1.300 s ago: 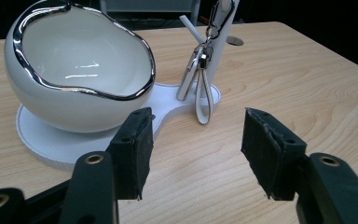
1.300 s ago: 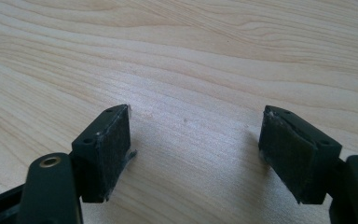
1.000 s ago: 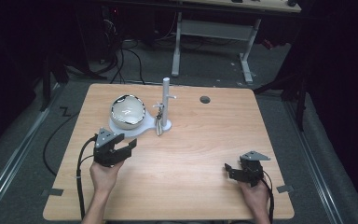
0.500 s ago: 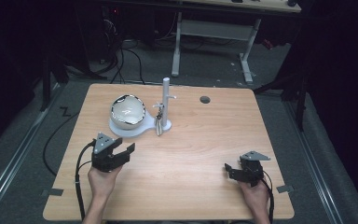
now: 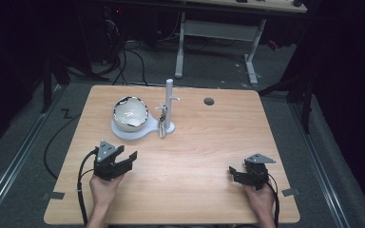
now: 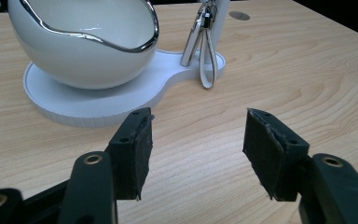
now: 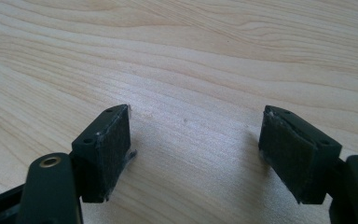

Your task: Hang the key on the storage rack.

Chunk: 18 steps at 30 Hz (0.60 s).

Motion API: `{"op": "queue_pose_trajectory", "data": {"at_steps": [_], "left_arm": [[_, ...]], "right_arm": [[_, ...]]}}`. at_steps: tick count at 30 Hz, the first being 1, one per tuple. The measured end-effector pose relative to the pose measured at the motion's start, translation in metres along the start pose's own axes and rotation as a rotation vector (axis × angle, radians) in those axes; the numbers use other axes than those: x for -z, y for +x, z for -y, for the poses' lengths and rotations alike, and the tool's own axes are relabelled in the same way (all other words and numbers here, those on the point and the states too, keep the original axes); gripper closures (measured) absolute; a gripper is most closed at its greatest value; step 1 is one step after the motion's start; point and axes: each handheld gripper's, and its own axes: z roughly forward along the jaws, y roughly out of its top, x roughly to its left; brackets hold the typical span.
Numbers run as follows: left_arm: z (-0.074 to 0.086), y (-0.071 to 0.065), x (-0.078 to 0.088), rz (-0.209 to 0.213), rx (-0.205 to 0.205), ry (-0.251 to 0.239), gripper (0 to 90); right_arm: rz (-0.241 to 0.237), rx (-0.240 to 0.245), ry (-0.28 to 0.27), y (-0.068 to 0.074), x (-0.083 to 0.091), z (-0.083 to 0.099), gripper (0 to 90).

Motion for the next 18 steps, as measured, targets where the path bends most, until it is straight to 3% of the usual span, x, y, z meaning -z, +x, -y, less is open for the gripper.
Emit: {"op": "queue_pose_trajectory", "data": {"at_steps": [12,18], "left_arm": [[0.011,0.000,-0.007,-0.017,0.000,0.045,41.3],[0.017,0.000,-0.009,-0.046,-0.018,0.074,40.9]], "right_arm": [[-0.001,0.000,0.000,0.000,0.000,0.000,25.1],[0.000,0.001,-0.001,0.000,0.000,0.000,25.1]]}}
